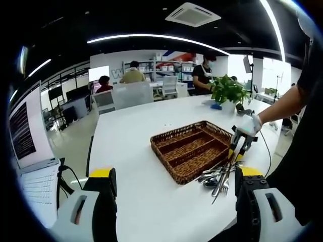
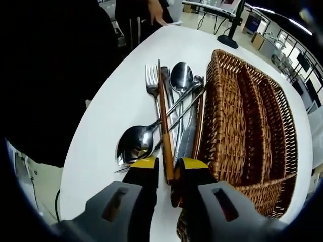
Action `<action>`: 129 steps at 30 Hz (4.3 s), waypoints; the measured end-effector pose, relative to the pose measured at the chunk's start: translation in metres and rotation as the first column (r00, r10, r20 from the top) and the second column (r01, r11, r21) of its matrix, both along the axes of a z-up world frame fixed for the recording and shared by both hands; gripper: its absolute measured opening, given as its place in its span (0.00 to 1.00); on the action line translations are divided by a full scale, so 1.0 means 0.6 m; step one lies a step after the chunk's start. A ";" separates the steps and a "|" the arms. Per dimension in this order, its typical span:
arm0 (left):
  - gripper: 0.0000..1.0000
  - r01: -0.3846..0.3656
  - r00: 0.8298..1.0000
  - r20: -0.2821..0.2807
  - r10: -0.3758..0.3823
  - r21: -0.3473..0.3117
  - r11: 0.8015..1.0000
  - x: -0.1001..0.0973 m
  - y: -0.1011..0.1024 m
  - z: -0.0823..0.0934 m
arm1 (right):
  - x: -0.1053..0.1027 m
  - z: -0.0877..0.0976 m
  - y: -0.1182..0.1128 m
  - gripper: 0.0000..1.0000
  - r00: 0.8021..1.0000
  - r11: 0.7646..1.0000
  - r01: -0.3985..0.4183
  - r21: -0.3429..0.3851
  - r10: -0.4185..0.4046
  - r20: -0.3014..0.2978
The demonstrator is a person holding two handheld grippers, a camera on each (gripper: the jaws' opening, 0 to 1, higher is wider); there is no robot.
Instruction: Arrange the knives, forks, and spoons in their matching storage slots by inserting each utensil handle-first until every utensil is classified and aligned in the correct compartment
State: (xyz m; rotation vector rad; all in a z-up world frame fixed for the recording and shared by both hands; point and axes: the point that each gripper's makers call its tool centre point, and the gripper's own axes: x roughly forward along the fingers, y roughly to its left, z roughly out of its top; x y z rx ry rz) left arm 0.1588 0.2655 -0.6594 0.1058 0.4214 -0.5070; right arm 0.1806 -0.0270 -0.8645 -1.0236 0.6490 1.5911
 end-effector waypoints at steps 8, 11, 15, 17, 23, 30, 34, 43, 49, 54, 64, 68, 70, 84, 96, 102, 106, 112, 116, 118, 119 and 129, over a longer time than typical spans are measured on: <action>1.00 -0.017 1.000 0.003 0.017 -0.005 1.000 0.000 0.005 0.001 | -0.001 -0.001 -0.002 0.07 0.999 0.999 -0.047 -0.019 0.047 0.020; 1.00 -0.021 1.000 0.003 0.021 -0.005 1.000 0.000 0.006 0.001 | -0.003 -0.002 -0.003 0.06 0.998 0.998 -0.064 -0.025 0.065 0.025; 1.00 -0.024 1.000 0.004 0.024 -0.006 1.000 0.001 0.006 0.000 | -0.002 -0.001 -0.002 0.05 0.996 0.996 -0.078 -0.036 0.079 0.031; 1.00 -0.025 1.000 0.006 0.025 -0.007 1.000 0.001 0.006 0.000 | -0.002 -0.001 -0.004 0.05 0.998 0.997 -0.056 -0.049 0.057 0.012; 1.00 -0.022 1.000 0.006 0.022 -0.006 1.000 0.000 0.005 -0.001 | 0.001 0.012 -0.001 0.04 0.999 0.999 -0.037 -0.038 0.037 -0.003; 1.00 -0.018 1.000 0.016 0.018 -0.010 1.000 0.002 0.004 0.004 | 0.000 0.028 0.001 0.03 1.000 0.999 -0.020 -0.039 0.020 -0.005; 1.00 -0.012 1.000 0.022 0.012 -0.010 1.000 0.003 0.003 0.006 | 0.000 0.035 0.000 0.03 1.000 0.999 0.004 -0.043 -0.005 -0.005; 1.00 0.007 1.000 0.027 -0.007 -0.002 1.000 0.005 0.001 0.008 | -0.004 0.068 0.010 0.03 0.998 0.998 0.068 -0.001 -0.068 -0.016; 1.00 0.012 0.999 0.035 -0.012 -0.007 1.000 0.007 -0.001 0.012 | 0.001 0.090 0.008 0.03 0.989 0.989 0.147 0.020 -0.147 -0.023; 1.00 0.022 0.999 0.039 -0.021 -0.012 1.000 0.009 -0.006 0.014 | 0.000 0.102 0.003 0.03 0.972 0.972 0.234 0.019 -0.233 -0.041; 1.00 0.035 0.999 0.039 -0.035 -0.012 0.999 0.011 -0.007 0.012 | 0.003 0.117 -0.005 0.03 0.941 0.941 0.337 0.027 -0.336 -0.024; 1.00 0.042 0.998 0.045 -0.042 -0.014 0.999 0.017 -0.011 0.016 | 0.007 0.124 -0.006 0.03 0.928 0.927 0.373 0.039 -0.372 -0.019; 1.00 0.049 0.998 0.047 -0.049 -0.010 0.999 0.019 -0.013 0.015 | 0.009 0.128 -0.010 0.03 0.915 0.914 0.404 0.037 -0.403 -0.019; 1.00 0.096 0.994 0.054 -0.096 -0.005 0.995 0.037 -0.030 0.009 | 0.033 0.165 -0.048 0.03 0.735 0.733 0.678 0.055 -0.676 -0.050; 1.00 0.121 0.991 0.057 -0.120 -0.013 0.993 0.050 -0.045 0.009 | 0.047 0.187 -0.063 0.03 0.578 0.575 0.816 0.065 -0.813 -0.071; 1.00 0.140 0.989 0.054 -0.139 -0.020 0.990 0.056 -0.053 0.009 | 0.057 0.209 -0.071 0.03 0.470 0.465 0.882 0.081 -0.881 -0.062; 1.00 0.157 0.986 0.049 -0.156 -0.020 0.987 0.055 -0.060 0.014 | 0.066 0.222 -0.086 0.03 0.356 0.347 0.933 0.101 -0.929 -0.097; 1.00 0.153 0.987 0.051 -0.151 -0.036 0.988 0.062 -0.056 0.011 | 0.079 0.230 -0.114 0.03 0.209 0.193 0.975 0.109 -0.964 -0.162; 1.00 0.164 0.985 0.054 -0.162 -0.039 0.986 0.062 -0.070 0.014 | 0.081 0.241 -0.135 0.03 0.152 0.133 0.985 0.112 -0.972 -0.182; 1.00 0.176 0.983 0.055 -0.174 -0.041 0.983 0.060 -0.077 0.015 | 0.079 0.238 -0.142 0.03 0.144 0.126 0.986 0.106 -0.973 -0.182; 1.00 0.179 0.983 0.055 -0.177 -0.041 0.983 0.059 -0.079 0.014 | 0.079 0.237 -0.147 0.03 0.135 0.118 0.988 0.105 -0.974 -0.183; 1.00 0.187 0.981 0.050 -0.186 -0.017 0.982 0.054 -0.075 0.008 | 0.088 0.251 -0.186 0.03 0.022 -0.005 0.992 0.126 -0.976 -0.215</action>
